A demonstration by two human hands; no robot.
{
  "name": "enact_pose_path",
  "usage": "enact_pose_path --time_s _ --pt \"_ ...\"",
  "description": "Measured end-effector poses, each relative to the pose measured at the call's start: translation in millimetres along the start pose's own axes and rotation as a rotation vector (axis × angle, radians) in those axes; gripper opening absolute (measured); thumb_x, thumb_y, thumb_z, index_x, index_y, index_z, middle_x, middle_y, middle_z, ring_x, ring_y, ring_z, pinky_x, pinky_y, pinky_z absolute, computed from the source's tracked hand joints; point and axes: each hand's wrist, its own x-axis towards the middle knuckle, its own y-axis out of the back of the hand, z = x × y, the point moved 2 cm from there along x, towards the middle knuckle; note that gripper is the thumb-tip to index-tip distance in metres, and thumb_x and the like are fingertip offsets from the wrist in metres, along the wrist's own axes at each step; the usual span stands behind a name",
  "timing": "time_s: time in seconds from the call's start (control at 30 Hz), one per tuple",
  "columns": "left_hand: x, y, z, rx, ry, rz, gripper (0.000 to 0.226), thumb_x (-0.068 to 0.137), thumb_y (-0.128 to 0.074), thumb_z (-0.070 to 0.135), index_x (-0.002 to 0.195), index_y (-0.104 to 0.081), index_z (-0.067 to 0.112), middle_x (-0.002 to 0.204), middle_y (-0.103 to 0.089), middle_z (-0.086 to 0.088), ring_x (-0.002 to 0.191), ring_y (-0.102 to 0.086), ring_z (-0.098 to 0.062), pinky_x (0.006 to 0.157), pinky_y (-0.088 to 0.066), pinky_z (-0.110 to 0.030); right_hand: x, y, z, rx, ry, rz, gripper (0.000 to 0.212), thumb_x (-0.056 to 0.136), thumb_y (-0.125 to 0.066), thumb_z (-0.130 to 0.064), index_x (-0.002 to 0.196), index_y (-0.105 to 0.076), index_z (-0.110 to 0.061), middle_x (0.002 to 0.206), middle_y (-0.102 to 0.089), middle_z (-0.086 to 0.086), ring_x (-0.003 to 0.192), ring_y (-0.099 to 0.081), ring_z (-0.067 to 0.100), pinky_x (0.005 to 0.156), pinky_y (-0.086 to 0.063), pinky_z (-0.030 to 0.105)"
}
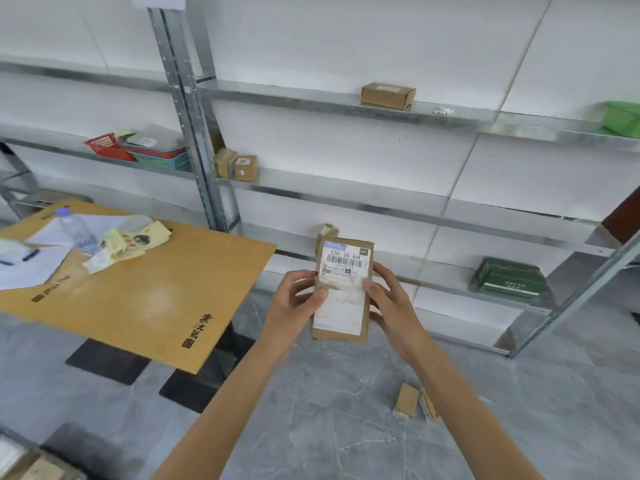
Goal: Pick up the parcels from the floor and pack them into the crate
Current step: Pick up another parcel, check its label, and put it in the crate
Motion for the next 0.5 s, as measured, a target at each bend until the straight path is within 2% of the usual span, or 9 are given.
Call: enact_pose_path --time_s 0.1,0.23,0.4,0.5 --pt "-26.8 32.2 3.9 0.041 -0.006 0.037 0.033 0.086 -0.066 0.007 0.116 -0.054 0.01 0.117 -0.062 -0.003 0.098 -0.064 -0.008 0.071 -0.056 -0.025 -20.2 -31.4 6.3 0.018 -0.01 -0.041 0.032 0.095 -0.053 -0.026 0.126 -0.05 -0.032 0.111 -0.07 -0.001 0.097 -0.068 0.014 0.074 -0.053 0.029" --pt "-65.3 78.9 11.0 0.052 -0.035 0.092 0.026 0.085 -0.067 0.007 0.109 -0.058 0.014 0.114 -0.064 0.002 0.103 -0.063 -0.009 0.077 -0.057 -0.03 -48.8 -80.6 13.9 0.045 -0.02 -0.1 0.033 0.096 -0.052 -0.027 0.129 -0.049 -0.03 0.112 -0.07 -0.002 0.101 -0.067 0.017 0.074 -0.053 0.029" --pt "-122.2 158.0 17.7 0.035 -0.026 0.14 0.017 0.088 -0.064 0.01 0.1 -0.06 0.022 0.116 -0.064 0.002 0.106 -0.062 -0.013 0.07 -0.056 -0.024 -93.1 -161.5 21.2 0.046 -0.037 -0.167 0.035 0.093 -0.055 -0.028 0.128 -0.049 -0.031 0.113 -0.07 0.003 0.1 -0.068 0.021 0.073 -0.053 0.032" --pt "-166.2 216.9 25.6 0.085 -0.028 0.135 0.015 0.089 -0.061 0.011 0.098 -0.06 0.023 0.116 -0.064 0.002 0.102 -0.063 -0.009 0.068 -0.056 -0.02 -130.5 -220.8 30.7 0.044 -0.054 -0.214 0.048 0.084 -0.061 -0.036 0.129 -0.047 -0.03 0.116 -0.069 0.002 0.102 -0.067 0.021 0.073 -0.054 0.033"
